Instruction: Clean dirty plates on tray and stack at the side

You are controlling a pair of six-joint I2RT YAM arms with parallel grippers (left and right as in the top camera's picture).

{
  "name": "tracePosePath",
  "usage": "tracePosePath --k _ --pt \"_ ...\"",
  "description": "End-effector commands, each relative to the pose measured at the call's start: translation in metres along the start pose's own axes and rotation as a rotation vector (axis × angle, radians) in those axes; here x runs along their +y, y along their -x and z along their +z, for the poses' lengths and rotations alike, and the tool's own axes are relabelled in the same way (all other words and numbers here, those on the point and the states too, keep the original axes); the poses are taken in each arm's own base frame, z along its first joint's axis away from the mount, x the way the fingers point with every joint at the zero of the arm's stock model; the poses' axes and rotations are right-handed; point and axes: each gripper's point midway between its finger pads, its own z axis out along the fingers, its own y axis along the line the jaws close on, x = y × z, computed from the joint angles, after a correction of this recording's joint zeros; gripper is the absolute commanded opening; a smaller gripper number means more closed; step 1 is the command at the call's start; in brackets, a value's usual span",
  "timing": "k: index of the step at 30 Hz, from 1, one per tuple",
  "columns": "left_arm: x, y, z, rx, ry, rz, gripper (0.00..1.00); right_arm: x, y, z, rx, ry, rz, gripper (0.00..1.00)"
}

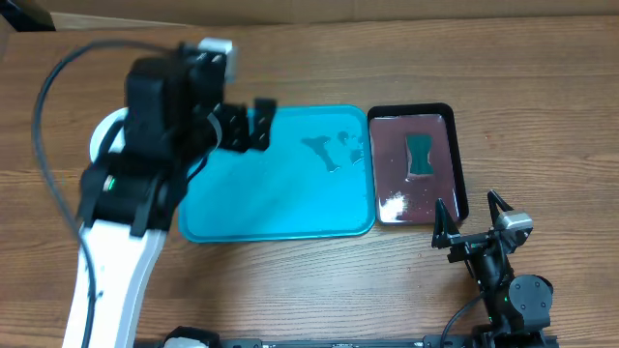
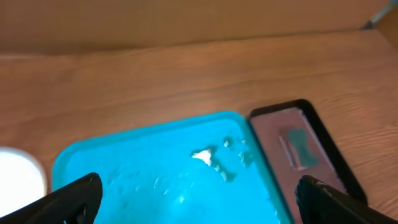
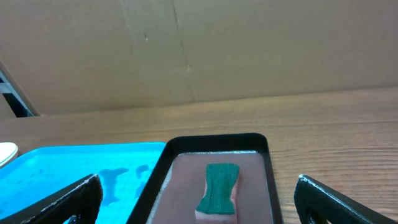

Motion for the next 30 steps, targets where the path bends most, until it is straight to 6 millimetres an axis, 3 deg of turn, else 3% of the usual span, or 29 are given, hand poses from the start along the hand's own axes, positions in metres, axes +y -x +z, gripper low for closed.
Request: tracePosePath --k 1,6,10,14,18,22,25,30 --pt "0.026 -0.036 -0.011 0.012 0.070 -0.042 1.00 -0.003 -0.002 0.000 -0.003 -0.011 0.001 1.00" --pt "0.056 -0.083 -0.030 -0.080 0.142 -0.125 1.00 -0.003 -0.002 0.000 -0.003 -0.011 0.001 1.00" --pt "0.070 -0.104 -0.045 -0.269 0.179 -0.150 1.00 -0.003 -0.002 0.000 -0.003 -0.011 0.001 1.00" --pt "0.071 -0.101 -0.066 -0.535 0.172 -0.134 1.00 -0.003 -0.002 0.000 -0.003 -0.011 0.001 1.00" --pt "0.061 -0.087 -0.095 -0.818 0.125 -0.078 1.00 -0.003 -0.002 0.000 -0.003 -0.011 0.001 1.00" --pt "0.052 -0.087 -0.116 -1.023 0.076 -0.045 1.00 -0.003 -0.002 0.000 -0.003 -0.011 0.001 1.00" --pt "0.053 -0.096 -0.112 -1.060 0.060 -0.049 1.00 -0.003 -0.002 0.000 -0.003 -0.011 0.001 1.00" --pt "0.067 -0.124 -0.075 -0.984 0.068 -0.086 1.00 -0.003 -0.002 0.000 -0.003 -0.011 0.001 1.00"
